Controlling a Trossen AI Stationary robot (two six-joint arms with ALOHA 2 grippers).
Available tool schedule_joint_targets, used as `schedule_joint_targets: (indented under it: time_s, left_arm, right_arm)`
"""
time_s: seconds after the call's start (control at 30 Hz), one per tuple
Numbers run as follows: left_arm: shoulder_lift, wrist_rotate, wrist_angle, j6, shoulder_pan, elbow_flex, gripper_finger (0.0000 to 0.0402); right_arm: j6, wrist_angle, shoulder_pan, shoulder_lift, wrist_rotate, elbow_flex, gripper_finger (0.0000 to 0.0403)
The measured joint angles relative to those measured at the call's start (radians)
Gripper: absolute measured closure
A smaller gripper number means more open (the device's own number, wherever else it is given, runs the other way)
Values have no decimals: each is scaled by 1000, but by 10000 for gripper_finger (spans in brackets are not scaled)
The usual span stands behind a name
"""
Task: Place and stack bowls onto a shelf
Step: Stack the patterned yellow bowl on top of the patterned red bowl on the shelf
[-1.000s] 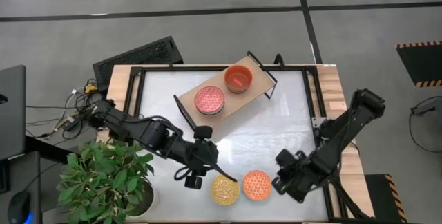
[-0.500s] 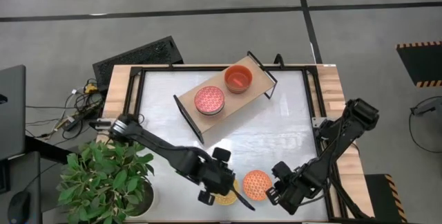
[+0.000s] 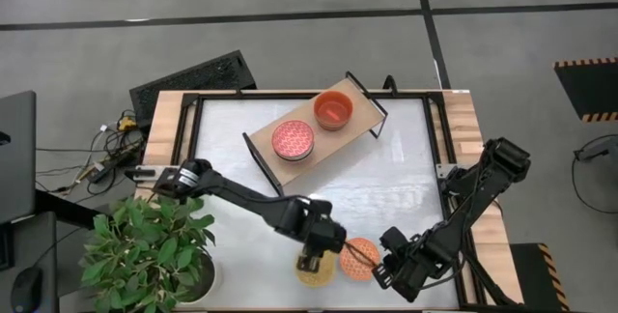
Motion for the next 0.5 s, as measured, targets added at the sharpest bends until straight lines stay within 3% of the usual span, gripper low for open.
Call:
schedule_joint_targets:
  time_s: [0.13, 0.5]
  left_arm:
    - [0, 15, 26, -63, 10, 0, 236]
    - [62, 60, 52, 42, -19, 2, 236]
  right_arm:
    - [-4, 0, 6, 0, 0, 0, 330]
    - [-10, -9, 19, 0, 0, 0, 330]
